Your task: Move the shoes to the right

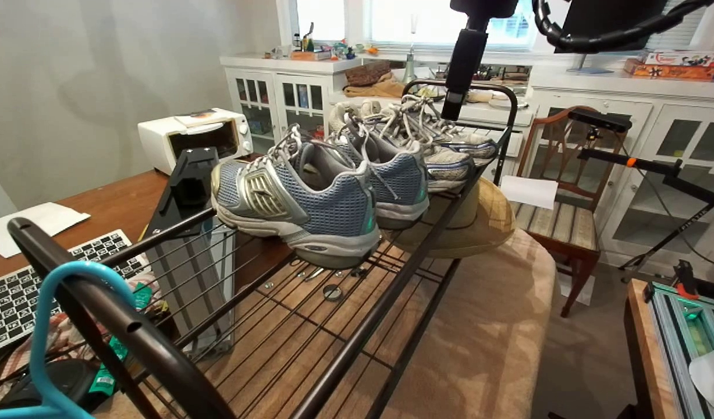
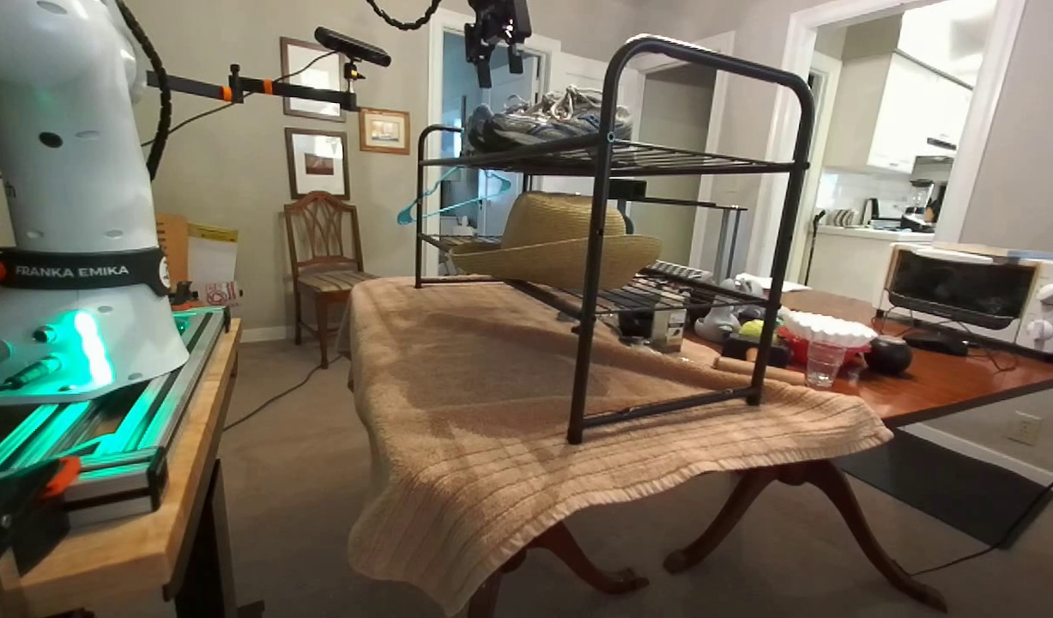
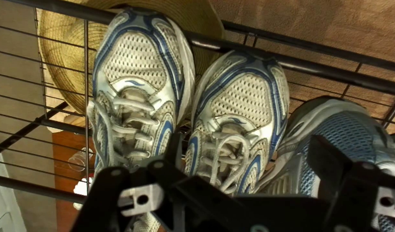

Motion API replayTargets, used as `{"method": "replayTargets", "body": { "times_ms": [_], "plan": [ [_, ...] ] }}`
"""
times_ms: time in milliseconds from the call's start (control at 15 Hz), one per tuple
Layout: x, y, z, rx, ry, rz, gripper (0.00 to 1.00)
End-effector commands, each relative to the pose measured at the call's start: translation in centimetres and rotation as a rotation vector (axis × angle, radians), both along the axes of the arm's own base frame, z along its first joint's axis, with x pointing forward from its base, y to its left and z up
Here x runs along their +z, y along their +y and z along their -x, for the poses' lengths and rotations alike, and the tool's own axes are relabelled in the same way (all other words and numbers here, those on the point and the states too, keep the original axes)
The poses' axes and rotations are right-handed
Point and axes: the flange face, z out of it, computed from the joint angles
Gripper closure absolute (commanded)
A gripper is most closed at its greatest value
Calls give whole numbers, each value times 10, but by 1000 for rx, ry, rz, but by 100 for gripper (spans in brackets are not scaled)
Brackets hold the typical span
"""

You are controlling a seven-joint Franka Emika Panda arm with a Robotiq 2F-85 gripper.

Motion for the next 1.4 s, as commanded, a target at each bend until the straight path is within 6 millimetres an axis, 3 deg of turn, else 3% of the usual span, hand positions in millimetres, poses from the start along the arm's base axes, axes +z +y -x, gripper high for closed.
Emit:
{"method": "replayTargets", "body": {
  "times_ms": [0, 933, 1067, 1333],
  "plan": [
    [1, 0, 0, 0, 1, 0, 0],
    [1, 0, 0, 0, 1, 0, 0],
    [1, 2, -7, 3, 10, 10, 0],
    [21, 14, -23, 13, -33, 5, 0]
  ]
}}
